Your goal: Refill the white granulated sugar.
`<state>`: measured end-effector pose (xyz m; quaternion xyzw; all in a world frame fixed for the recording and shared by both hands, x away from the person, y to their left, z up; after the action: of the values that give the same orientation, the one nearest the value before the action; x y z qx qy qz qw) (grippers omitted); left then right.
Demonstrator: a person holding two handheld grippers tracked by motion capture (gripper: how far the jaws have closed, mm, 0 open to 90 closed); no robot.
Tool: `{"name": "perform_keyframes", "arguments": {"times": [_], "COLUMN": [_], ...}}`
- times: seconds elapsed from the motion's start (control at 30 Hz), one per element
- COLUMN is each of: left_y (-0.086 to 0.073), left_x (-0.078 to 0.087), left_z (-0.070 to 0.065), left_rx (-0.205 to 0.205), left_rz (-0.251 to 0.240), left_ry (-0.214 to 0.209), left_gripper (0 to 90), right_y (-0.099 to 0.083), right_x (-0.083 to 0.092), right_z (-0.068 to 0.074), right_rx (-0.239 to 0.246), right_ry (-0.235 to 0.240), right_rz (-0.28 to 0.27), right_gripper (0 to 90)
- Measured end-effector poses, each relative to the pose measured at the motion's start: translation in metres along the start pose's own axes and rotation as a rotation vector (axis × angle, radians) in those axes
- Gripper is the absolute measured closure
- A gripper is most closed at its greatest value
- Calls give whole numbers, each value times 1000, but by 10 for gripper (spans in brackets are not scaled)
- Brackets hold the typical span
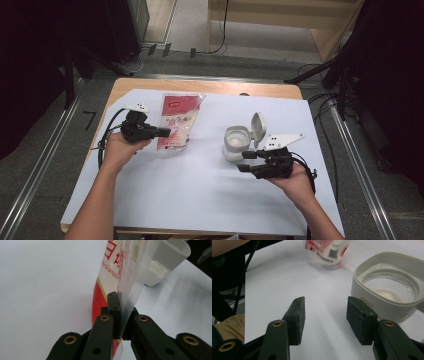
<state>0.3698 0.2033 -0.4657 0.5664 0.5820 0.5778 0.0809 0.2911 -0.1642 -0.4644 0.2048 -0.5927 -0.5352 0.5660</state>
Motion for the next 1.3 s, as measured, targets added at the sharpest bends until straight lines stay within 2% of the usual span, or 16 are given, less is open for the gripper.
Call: {"name": "perform_keyframes", "arguments": {"times": [0.1, 0.27, 0.4, 0.5, 0.67, 0.73, 0.8, 0.93, 0.97, 1.0, 1.07, 1.13, 1.17, 1.3], "left_y": [-5, -9, -9, -8, -9, -9, -10, -16, -18, -19, -21, -22, -21, -21], "left_x": [2, 5, 6, 8, 12, 15, 17, 19, 19, 20, 21, 24, 26, 26], "left_z": [0, 0, 0, 1, 2, 2, 2, 0, -1, -1, -1, -2, -2, -2], "left_rx": [8, -17, -6, -3, -17, -16, -33, -42, -35, -36, -9, -18, -13, -24], "left_rz": [3, 8, 3, -10, -15, -33, -12, 18, 12, 16, 15, 15, -5, -8], "left_ry": [4, 16, -1, -8, 1, 7, 11, 7, 6, -5, -31, -24, -25, -27], "left_gripper": [894, 893, 869, 844, 858, 857, 873, 896, 893, 885, 831, 819, 809, 780], "right_y": [0, 0, 0, 0, -1, -1, -1, -1, -1, -1, -1, -1, -1, -1], "right_x": [0, 0, 0, 0, -1, 0, 0, 1, 1, 2, 2, 3, 4, 5], "right_z": [-1, 0, 0, 0, -1, -2, -2, -3, -3, -4, -4, -5, -5, -6], "right_rx": [2, 6, 6, 8, 8, 6, 6, 2, 1, -2, -3, -2, -3, -5], "right_ry": [-6, -12, -13, -16, -21, -21, -22, -26, -26, -28, -32, -33, -37, -42], "right_rz": [1, -2, 1, 2, 9, 5, 5, 2, 1, 0, -2, -5, -4, -3], "right_gripper": [500, 500, 502, 501, 501, 501, 501, 500, 500, 500, 499, 499, 499, 499]}}
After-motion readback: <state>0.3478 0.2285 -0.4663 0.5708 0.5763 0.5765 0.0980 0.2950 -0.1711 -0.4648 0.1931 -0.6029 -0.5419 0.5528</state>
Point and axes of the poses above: each handheld gripper's, and its own axes: x roughly backward along the jaws, y roughly out of its top, z roughly to its left, the point moved 4 cm from there along -x, roughly forward along the jaws, and after that the axes turned 5 degrees about -z, right-handed, at the moved point
